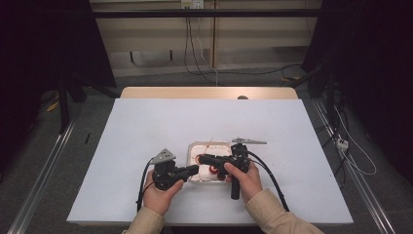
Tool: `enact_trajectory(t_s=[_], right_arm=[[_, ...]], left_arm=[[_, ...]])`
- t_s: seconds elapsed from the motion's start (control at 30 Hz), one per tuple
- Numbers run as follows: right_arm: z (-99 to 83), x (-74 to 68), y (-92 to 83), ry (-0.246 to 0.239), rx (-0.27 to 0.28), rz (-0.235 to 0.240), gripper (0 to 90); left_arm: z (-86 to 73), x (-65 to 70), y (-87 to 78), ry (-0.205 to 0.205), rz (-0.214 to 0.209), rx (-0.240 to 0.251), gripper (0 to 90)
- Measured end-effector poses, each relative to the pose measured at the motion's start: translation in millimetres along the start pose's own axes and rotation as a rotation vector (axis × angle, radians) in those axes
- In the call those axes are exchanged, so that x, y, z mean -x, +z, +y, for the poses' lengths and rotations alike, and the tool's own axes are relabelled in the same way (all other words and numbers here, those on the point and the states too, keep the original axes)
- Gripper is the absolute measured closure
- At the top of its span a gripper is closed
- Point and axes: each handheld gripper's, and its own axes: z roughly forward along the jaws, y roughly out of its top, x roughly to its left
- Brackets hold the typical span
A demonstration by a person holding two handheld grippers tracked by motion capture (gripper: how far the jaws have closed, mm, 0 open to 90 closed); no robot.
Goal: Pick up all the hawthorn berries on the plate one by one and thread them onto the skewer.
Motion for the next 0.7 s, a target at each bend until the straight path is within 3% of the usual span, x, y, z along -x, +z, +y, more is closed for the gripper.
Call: enact_trajectory(t_s=[0.1, 0.43, 0.6, 0.7], right_arm=[[0.5, 1.5, -0.9, 0.012, 0.013, 0.005, 73.2], [0.9, 3.6, -4.8, 0.012, 0.012, -0.009, 53.1], [4.9, 4.9, -11.7, -0.024, 0.034, -0.037, 37.4], [6.9, 6.1, -16.7, -0.049, 0.036, -0.047, 34.3]], left_arm=[[0.0, -0.2, -0.6, 0.001, 0.001, -0.001, 88.8], [-0.9, -1.7, -0.9, -0.006, 0.004, -0.003, 88.8], [-1.5, -3.2, -3.0, -0.006, 0.010, -0.004, 88.8], [-1.5, -4.4, -4.9, -0.007, 0.011, 0.002, 88.9]])
